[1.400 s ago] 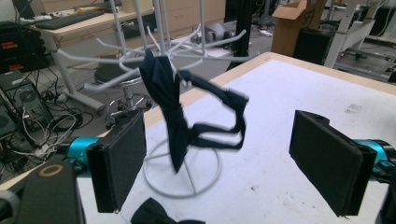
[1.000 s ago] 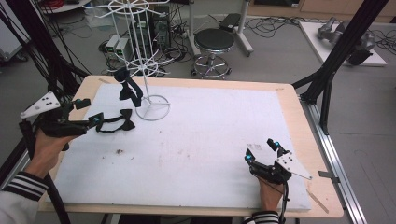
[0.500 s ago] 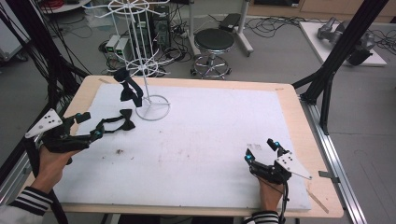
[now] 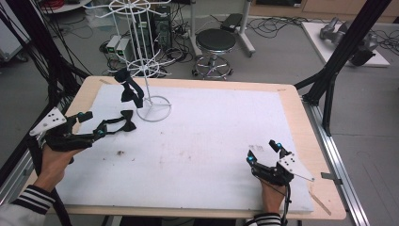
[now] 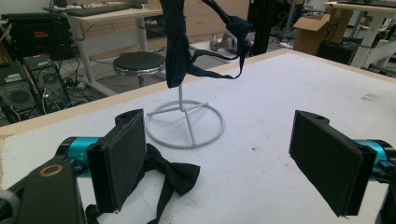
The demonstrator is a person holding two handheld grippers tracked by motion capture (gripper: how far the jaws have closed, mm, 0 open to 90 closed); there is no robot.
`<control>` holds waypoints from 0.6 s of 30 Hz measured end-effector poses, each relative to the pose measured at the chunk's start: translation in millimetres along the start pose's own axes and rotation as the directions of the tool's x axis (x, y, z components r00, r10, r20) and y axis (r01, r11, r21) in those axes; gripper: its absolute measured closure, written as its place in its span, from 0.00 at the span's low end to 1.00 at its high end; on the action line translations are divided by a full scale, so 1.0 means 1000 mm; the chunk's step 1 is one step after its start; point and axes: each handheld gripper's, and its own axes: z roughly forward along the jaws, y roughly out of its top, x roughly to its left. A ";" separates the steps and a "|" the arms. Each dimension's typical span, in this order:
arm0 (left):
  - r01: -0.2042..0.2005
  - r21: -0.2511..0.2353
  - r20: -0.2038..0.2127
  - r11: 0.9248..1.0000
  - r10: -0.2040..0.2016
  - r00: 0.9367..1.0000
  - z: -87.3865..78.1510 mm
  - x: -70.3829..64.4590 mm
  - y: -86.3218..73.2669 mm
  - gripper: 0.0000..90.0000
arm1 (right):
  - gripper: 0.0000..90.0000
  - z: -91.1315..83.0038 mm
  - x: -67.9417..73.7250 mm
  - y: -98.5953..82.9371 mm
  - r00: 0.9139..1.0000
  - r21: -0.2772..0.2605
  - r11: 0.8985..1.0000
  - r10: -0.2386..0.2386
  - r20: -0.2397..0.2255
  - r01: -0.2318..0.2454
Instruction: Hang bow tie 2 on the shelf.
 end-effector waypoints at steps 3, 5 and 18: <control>0.000 0.010 -0.005 1.000 0.000 1.000 0.001 0.001 0.001 0.22 | 0.11 0.000 0.000 0.000 1.000 0.000 1.000 -0.001 0.001 0.001; 0.004 0.018 -0.008 1.000 -0.004 1.000 0.002 0.002 0.004 0.22 | 0.11 0.000 0.000 0.000 1.000 0.001 1.000 0.000 0.000 0.000; 0.021 0.099 -0.041 0.995 -0.017 0.999 0.016 0.012 0.023 0.21 | 0.11 0.000 -0.001 0.000 1.000 -0.006 1.000 -0.006 0.003 0.006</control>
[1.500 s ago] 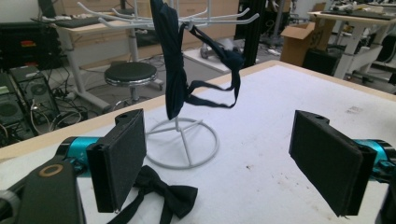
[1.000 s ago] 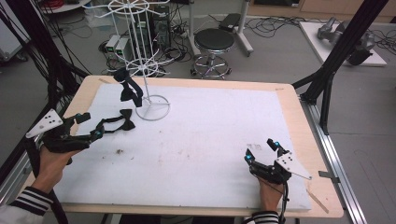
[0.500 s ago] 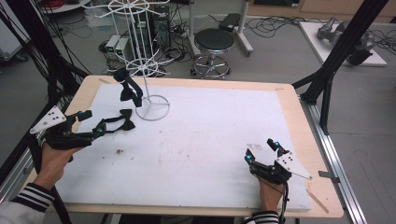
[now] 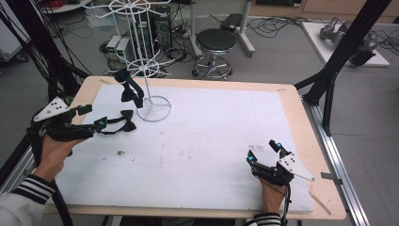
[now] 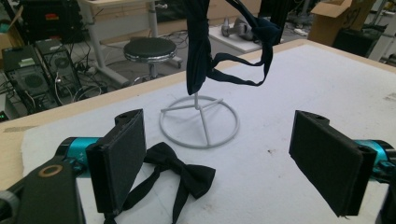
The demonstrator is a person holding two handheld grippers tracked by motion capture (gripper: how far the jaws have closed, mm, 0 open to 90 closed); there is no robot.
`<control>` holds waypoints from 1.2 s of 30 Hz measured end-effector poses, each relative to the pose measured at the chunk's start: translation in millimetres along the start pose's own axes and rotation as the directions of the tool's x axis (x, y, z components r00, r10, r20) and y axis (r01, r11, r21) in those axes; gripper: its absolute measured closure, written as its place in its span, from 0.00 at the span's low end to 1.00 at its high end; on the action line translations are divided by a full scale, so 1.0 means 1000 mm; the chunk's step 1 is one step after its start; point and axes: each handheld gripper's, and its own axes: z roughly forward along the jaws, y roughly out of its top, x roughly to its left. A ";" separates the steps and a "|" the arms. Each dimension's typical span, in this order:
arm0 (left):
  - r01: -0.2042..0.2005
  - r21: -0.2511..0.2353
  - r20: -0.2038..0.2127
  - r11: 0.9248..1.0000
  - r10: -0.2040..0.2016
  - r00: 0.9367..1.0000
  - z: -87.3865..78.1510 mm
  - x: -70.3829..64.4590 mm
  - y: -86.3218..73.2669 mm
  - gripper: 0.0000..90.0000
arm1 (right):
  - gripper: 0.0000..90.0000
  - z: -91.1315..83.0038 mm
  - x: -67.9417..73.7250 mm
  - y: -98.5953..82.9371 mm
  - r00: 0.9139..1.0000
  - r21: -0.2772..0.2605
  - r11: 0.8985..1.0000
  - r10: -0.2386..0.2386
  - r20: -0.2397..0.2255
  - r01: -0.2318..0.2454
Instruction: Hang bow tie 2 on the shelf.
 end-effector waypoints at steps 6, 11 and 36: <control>0.021 0.067 -0.031 0.998 -0.019 0.999 0.012 0.004 0.005 0.21 | 0.11 0.000 0.000 0.000 1.000 -0.002 1.000 0.001 0.001 -0.001; 0.030 0.111 -0.060 0.993 -0.023 0.998 0.021 0.008 0.005 0.22 | 0.11 0.000 0.000 0.000 1.000 -0.001 1.000 0.005 0.001 -0.005; 0.092 0.245 -0.121 0.965 -0.064 0.991 0.070 0.016 0.005 0.23 | 0.11 0.000 -0.001 0.000 1.000 0.003 1.000 0.014 -0.002 -0.014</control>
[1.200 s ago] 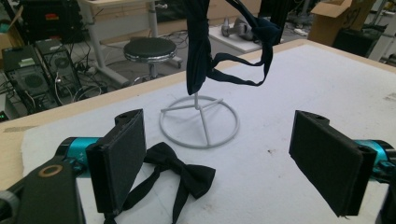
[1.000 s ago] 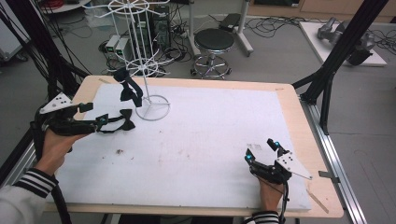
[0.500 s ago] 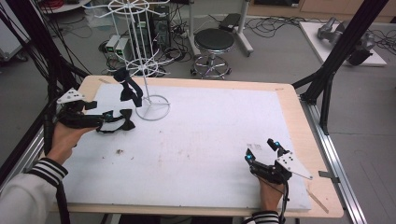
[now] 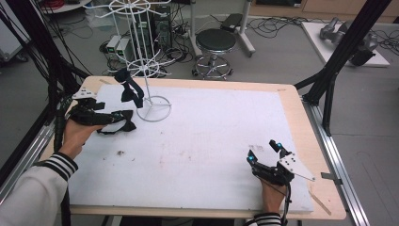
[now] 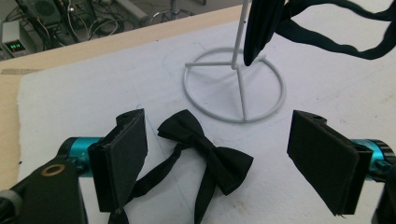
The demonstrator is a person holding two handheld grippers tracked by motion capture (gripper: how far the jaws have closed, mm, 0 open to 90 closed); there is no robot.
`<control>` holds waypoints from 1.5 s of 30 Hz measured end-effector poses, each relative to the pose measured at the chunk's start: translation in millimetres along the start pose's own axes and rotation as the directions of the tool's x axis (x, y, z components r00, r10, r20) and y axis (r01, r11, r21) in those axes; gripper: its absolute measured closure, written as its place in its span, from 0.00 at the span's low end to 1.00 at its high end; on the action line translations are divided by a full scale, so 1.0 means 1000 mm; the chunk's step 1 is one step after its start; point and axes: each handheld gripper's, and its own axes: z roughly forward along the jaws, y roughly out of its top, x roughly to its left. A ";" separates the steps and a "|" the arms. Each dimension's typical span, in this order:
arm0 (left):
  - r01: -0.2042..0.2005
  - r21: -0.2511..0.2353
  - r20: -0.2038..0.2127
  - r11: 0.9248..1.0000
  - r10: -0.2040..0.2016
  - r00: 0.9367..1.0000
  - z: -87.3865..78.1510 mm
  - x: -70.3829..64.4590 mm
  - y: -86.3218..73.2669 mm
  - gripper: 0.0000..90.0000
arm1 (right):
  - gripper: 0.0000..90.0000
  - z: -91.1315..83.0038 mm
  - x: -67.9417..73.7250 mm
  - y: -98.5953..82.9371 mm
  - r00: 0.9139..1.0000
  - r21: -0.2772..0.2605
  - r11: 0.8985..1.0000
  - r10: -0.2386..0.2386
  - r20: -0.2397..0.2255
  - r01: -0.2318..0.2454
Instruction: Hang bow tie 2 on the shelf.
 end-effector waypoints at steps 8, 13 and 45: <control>-0.003 0.036 -0.007 0.999 0.003 1.000 0.013 0.003 0.007 0.23 | 0.11 0.000 0.000 0.000 1.000 0.000 1.000 -0.002 0.001 0.002; -0.006 0.057 -0.008 0.998 0.006 1.000 0.022 0.002 0.008 0.23 | 0.11 0.000 0.000 0.000 1.000 0.004 1.000 -0.002 0.002 0.002; 0.076 0.213 -0.001 0.974 -0.077 0.997 0.067 -0.003 -0.011 0.28 | 0.11 0.000 0.000 0.000 1.000 0.001 1.000 0.000 -0.001 0.000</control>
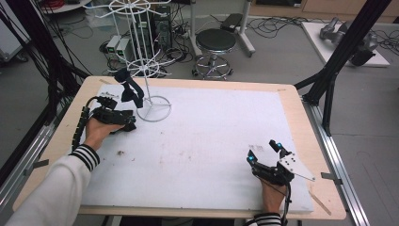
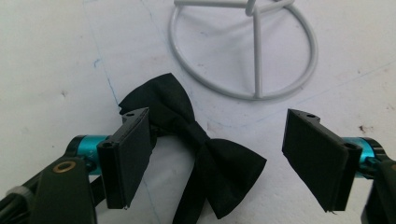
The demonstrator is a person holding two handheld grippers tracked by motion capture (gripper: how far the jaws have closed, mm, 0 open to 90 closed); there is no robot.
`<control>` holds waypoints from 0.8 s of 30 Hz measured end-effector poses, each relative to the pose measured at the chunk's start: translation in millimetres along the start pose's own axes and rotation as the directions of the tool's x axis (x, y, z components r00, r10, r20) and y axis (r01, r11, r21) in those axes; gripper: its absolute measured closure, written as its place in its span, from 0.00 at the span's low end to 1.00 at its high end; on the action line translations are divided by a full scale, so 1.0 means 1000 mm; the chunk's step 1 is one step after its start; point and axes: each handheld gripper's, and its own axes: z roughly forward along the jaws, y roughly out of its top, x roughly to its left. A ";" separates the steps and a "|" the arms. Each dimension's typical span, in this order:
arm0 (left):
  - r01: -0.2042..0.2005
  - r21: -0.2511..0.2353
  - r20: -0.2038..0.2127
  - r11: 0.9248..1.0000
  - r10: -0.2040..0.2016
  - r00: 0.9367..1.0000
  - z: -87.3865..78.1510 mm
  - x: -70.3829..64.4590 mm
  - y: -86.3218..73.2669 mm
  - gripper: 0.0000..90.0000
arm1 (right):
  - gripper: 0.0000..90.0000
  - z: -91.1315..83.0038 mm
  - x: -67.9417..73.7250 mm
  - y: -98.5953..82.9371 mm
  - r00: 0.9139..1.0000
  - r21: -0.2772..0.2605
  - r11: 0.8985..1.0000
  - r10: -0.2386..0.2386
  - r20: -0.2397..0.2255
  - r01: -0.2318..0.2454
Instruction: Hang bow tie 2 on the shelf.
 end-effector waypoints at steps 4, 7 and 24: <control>0.019 0.016 0.007 1.000 -0.020 1.000 0.005 0.001 -0.001 0.31 | 0.11 0.000 0.000 0.000 1.000 0.000 1.000 0.001 0.001 -0.001; 0.046 0.016 0.014 0.999 -0.046 0.999 0.009 0.002 -0.002 0.33 | 0.11 0.000 0.000 0.000 1.000 -0.002 1.000 -0.002 0.001 0.002; 0.107 0.053 -0.032 0.993 -0.106 0.994 0.019 0.001 -0.004 0.43 | 0.11 0.000 0.000 0.000 1.000 -0.003 1.000 0.003 0.000 -0.003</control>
